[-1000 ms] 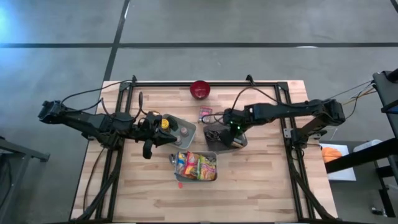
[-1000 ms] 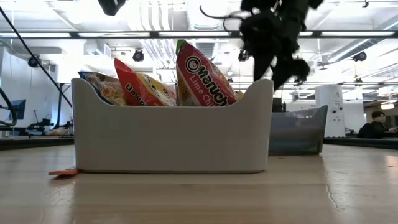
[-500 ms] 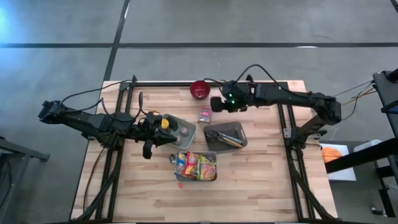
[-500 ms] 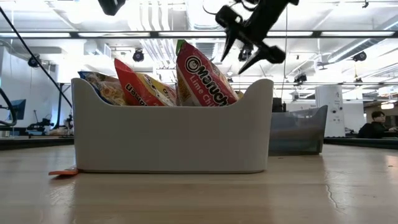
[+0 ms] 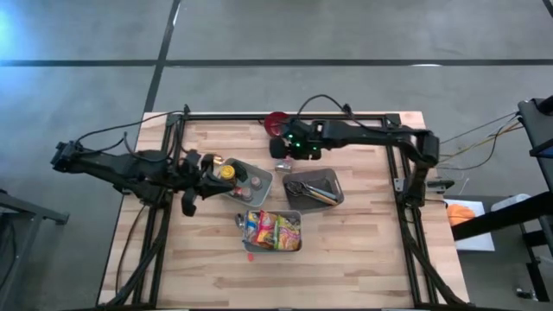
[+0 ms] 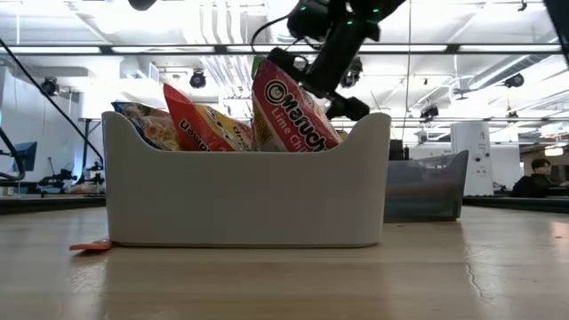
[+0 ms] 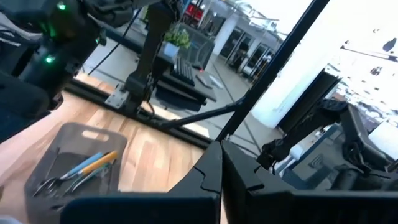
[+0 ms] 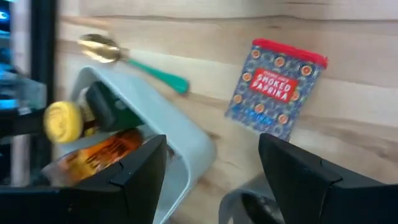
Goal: Pick & Place Food Item
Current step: Put the red seasoning can into the top gray bin
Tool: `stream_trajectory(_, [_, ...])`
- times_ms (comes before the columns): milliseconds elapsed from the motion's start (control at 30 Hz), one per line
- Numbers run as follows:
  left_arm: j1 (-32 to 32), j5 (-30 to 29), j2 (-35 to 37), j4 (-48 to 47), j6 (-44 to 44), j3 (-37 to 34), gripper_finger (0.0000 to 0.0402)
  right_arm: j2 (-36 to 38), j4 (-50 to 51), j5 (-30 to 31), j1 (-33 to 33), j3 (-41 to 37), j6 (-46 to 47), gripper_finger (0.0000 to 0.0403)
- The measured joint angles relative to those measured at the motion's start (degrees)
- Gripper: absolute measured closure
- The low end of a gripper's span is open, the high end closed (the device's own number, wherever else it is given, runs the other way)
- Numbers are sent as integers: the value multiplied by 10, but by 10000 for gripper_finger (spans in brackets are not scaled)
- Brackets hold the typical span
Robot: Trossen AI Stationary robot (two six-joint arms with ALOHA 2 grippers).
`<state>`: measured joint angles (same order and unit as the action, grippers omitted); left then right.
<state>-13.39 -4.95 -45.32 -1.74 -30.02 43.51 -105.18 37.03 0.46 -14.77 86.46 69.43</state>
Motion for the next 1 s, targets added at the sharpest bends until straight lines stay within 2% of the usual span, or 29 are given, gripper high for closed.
stream_trajectory(233, [0, 1, 25, -32, -2, 0, 401, -97, 114, 14, -13, 120, -39, 152])
stream_trajectory(500, [0, 15, 87, -79, 1, 0, 401, -158, 127, 17, -12, 217, -78, 152])
stream_trajectory(700, [0, 15, 105, -125, 0, 0, 401, -158, 144, 60, -12, 239, -80, 152])
stream_trajectory(1000, [0, 15, 102, -222, 0, -1, 401, -157, 148, 54, -14, 239, -99, 152])
